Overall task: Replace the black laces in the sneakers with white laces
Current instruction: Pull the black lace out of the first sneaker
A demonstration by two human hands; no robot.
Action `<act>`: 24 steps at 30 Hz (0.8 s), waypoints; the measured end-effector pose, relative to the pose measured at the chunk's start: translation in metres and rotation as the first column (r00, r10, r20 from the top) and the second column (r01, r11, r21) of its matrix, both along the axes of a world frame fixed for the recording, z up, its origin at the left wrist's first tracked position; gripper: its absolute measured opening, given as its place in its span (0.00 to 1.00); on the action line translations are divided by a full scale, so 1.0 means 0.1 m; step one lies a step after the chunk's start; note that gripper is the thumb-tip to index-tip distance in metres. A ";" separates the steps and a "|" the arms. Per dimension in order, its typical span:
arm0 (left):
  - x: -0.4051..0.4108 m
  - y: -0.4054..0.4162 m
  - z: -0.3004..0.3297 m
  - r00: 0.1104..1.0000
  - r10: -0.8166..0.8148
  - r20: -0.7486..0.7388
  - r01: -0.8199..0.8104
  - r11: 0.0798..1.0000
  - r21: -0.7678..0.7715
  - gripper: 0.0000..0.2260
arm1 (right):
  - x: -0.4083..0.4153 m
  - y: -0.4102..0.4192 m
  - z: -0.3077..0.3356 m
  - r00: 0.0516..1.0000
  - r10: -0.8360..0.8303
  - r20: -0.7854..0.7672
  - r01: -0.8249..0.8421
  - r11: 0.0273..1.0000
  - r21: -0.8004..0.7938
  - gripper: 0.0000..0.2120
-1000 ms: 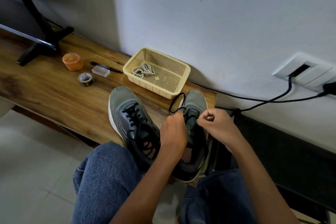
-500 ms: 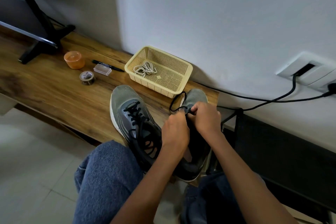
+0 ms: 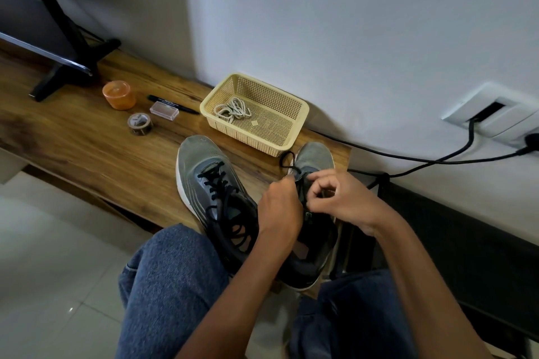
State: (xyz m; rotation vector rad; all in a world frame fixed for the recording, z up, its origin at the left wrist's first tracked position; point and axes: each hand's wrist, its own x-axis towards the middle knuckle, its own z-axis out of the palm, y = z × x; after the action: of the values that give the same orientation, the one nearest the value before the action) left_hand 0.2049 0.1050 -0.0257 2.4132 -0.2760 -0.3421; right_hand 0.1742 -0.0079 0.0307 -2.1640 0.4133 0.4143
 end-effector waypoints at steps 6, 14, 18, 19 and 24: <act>0.00 -0.01 -0.01 1.000 -0.011 0.021 0.011 1.000 -0.003 0.12 | -0.15 -0.09 0.11 0.997 0.057 -0.046 -0.048 0.985 0.165 0.03; 0.00 -0.01 -0.01 1.000 -0.010 0.026 0.009 1.000 0.006 0.13 | 0.15 0.01 -0.35 0.967 -0.124 0.223 0.207 0.893 -0.399 0.07; 0.00 0.00 0.00 1.000 -0.026 0.010 0.026 1.000 0.005 0.13 | 0.29 0.06 -0.56 0.965 -0.152 0.212 0.245 0.810 -0.533 0.08; 0.00 0.00 0.00 0.999 -0.030 0.013 0.030 1.000 0.006 0.13 | 0.31 0.07 -0.59 0.968 -0.148 0.200 0.238 0.785 -0.572 0.09; 0.00 0.00 0.01 0.999 -0.036 0.006 0.036 0.999 0.018 0.14 | 0.38 0.13 -0.62 0.975 -0.106 0.197 0.205 0.774 -0.599 0.09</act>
State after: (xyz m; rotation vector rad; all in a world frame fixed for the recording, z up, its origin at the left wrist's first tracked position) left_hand 0.2048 0.1053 -0.0247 2.4301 -0.3204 -0.3546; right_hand 0.2126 0.0046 -0.0308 -2.7462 0.7147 -0.0004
